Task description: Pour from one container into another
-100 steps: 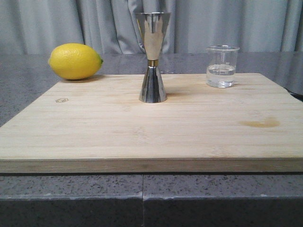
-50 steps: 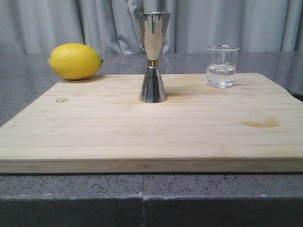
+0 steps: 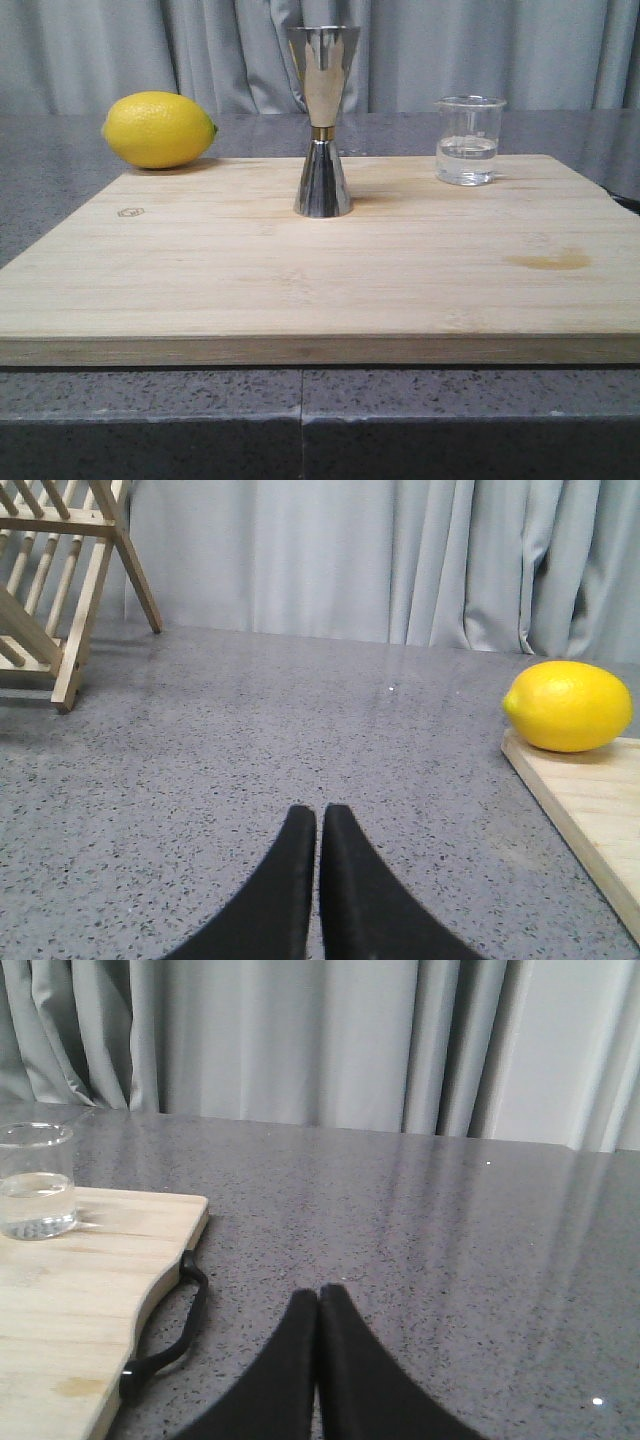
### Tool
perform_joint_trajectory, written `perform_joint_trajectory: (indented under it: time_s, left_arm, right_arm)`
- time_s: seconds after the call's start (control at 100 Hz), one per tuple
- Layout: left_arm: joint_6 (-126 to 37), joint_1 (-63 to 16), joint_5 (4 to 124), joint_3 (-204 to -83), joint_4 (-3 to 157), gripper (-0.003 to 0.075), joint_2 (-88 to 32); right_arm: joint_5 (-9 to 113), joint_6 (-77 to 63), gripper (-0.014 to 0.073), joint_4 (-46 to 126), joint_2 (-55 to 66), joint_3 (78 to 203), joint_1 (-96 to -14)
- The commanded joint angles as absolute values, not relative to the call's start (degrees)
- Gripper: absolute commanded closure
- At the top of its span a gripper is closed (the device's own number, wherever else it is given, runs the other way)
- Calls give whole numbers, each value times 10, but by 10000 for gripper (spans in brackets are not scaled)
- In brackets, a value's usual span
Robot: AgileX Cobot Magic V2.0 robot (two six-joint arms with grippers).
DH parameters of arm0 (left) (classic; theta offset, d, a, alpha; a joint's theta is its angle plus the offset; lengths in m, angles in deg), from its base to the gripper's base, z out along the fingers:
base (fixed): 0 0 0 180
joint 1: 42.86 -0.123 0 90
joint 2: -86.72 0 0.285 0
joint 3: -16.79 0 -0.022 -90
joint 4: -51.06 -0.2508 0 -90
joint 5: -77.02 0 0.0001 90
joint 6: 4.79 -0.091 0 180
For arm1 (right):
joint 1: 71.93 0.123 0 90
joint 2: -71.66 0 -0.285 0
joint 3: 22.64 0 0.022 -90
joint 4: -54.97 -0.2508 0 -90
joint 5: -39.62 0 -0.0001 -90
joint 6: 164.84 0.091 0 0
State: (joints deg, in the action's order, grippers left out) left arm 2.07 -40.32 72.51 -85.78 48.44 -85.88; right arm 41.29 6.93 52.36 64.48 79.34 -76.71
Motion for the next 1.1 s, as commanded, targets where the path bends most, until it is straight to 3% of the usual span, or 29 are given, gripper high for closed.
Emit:
perform_joint_trajectory:
  time_s: [0.0,1.09]
  left_arm:
    - [20,-404,770,-842,489,739,-870]
    - [20,-404,770,-842,489,739,-870]
  right_arm:
    - [371,69,665,525,656,789,-771]
    - [361,69,666,525,656,789,-771]
